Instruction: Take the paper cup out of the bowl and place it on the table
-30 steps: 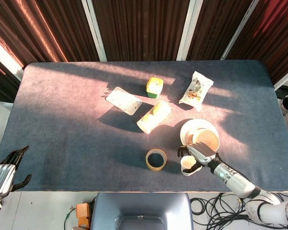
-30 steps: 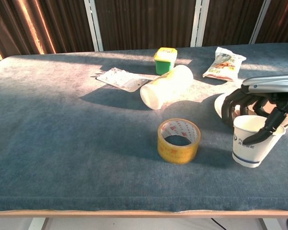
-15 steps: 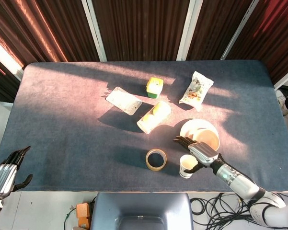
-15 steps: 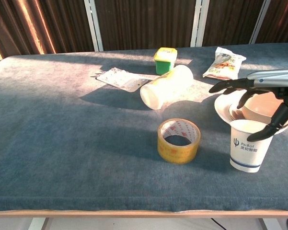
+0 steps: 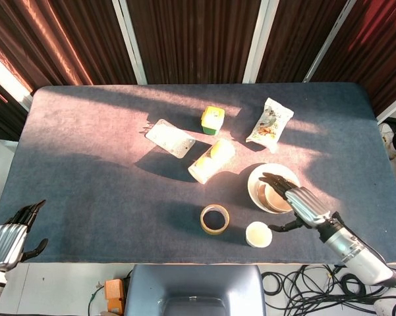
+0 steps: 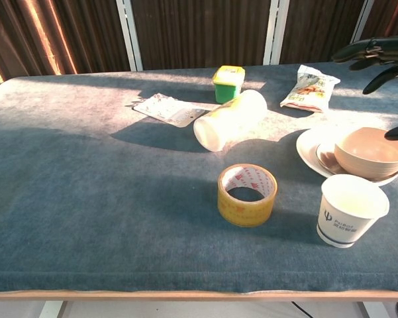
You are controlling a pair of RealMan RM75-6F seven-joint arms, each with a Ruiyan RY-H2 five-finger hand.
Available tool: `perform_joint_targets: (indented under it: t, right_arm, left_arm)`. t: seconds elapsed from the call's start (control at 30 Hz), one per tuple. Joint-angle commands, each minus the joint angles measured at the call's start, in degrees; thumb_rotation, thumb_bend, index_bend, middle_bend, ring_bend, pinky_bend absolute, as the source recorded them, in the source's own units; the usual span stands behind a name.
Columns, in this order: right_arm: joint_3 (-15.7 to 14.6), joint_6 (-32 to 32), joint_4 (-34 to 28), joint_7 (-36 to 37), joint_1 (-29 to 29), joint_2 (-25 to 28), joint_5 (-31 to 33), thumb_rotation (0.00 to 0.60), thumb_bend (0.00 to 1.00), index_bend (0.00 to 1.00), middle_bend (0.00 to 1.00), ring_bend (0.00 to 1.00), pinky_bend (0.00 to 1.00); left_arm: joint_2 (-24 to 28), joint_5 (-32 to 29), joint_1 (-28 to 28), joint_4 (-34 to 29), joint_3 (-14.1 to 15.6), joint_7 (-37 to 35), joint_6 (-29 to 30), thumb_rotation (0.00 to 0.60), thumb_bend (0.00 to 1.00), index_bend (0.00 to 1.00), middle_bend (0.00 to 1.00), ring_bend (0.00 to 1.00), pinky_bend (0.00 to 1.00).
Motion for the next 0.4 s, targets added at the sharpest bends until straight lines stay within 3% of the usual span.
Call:
perform_joint_targets:
  t: [0.03,0.07,0.1,0.2,0.27,0.4]
  right_arm:
    - [-1.1,5.8,-0.3,-5.4,-5.1,2.7,1.8,0.600,0.06,0.00,0.00,0.00,0.19]
    - [-1.2,7.3,-0.4,-9.3,-6.7,2.6,3.4,0.600,0.06,0.00,0.00,0.00,0.18]
    - [-1.4,10.6,0.1,-19.0,-9.9,2.3,7.2,0.600,0.06,0.00,0.00,0.00,0.18]
    - [-0.8,24.0,-0.9,-39.1,-18.3,-3.1,14.8,0.600,0.06,0.00,0.00,0.00,0.15]
    - [-0.8,28.4,-0.1,-41.3,-20.9,-5.7,14.9,0.600,0.06,0.00,0.00,0.00,0.15]
    - [-1.3,32.5,3.6,-38.2,-24.6,-8.3,13.4,0.600,0.06,0.00,0.00,0.00,0.15]
  left_arm:
    - [-0.2,0.2,-0.1,0.2,0.0,0.0,-0.1,0.600,0.31,0.07,0.15,0.14,0.39]
    - [-0.2,0.2,-0.2,0.2,0.0,0.0,-0.1,0.600,0.31,0.07,0.15,0.14,0.39]
    - [-0.3,0.2,-0.3,0.3,-0.1,0.0,-0.2,0.600,0.31,0.07,0.15,0.14,0.39]
    - [-0.7,0.0,-0.4,0.5,-0.3,0.8,-0.1,0.600,0.31,0.07,0.15,0.14,0.39]
    - [-0.9,-0.1,-0.5,0.4,-0.3,1.3,-0.2,0.600,0.31,0.07,0.15,0.14,0.39]
    - [-1.3,0.0,-0.7,0.3,-0.2,2.2,-0.5,0.600,0.31,0.07,0.15,0.14,0.39]
